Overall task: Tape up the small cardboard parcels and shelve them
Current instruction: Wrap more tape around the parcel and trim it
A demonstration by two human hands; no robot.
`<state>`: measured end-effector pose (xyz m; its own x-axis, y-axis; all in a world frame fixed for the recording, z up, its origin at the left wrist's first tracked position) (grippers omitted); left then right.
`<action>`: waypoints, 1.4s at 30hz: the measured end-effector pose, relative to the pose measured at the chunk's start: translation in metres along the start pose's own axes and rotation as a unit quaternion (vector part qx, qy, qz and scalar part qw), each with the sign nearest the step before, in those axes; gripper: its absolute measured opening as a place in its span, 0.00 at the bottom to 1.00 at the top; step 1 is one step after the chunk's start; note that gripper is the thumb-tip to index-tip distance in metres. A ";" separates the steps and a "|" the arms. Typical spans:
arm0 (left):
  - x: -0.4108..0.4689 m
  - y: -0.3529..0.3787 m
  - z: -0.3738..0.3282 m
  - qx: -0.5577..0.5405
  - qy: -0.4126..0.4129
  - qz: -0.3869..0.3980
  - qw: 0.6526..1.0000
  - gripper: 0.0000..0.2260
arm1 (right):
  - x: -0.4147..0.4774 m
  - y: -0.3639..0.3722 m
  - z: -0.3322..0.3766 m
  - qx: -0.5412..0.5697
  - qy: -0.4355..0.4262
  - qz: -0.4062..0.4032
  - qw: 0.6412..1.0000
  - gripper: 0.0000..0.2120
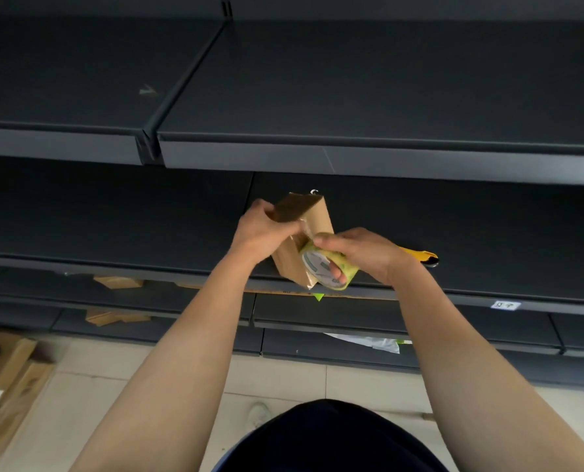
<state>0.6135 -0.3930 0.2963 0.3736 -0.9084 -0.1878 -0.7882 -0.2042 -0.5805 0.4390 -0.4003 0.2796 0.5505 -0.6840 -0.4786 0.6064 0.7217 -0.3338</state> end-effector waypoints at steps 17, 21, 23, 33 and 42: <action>0.013 -0.004 0.102 -0.319 -0.218 0.007 0.922 0.17 | 0.007 0.004 0.001 -0.167 0.061 0.002 0.984 0.29; 0.013 0.002 0.119 -0.350 -0.244 0.009 0.905 0.19 | 0.016 0.007 -0.027 -0.188 0.083 -0.020 0.978 0.30; 0.011 0.004 0.126 -0.359 -0.255 0.012 0.898 0.20 | 0.024 0.011 -0.035 -0.176 0.087 -0.028 0.980 0.29; 0.018 -0.005 0.128 -0.204 -0.204 -0.019 0.957 0.22 | 0.046 0.013 -0.042 -0.197 0.120 0.008 0.973 0.27; -0.005 -0.020 0.018 0.187 0.125 -0.191 0.955 0.07 | 0.052 0.013 -0.047 -0.189 0.132 0.018 0.973 0.26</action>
<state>0.6366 -0.3777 0.2945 0.4334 -0.8620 0.2630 -0.3706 -0.4365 -0.8198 0.4484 -0.4214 0.2121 0.3709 -0.6426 -0.6704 0.3077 0.7662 -0.5642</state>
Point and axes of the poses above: each hand's wrist, its own x-axis towards the middle knuckle, its own y-axis out of the palm, z = x × y, the point moved 10 cm from there along x, towards the middle knuckle
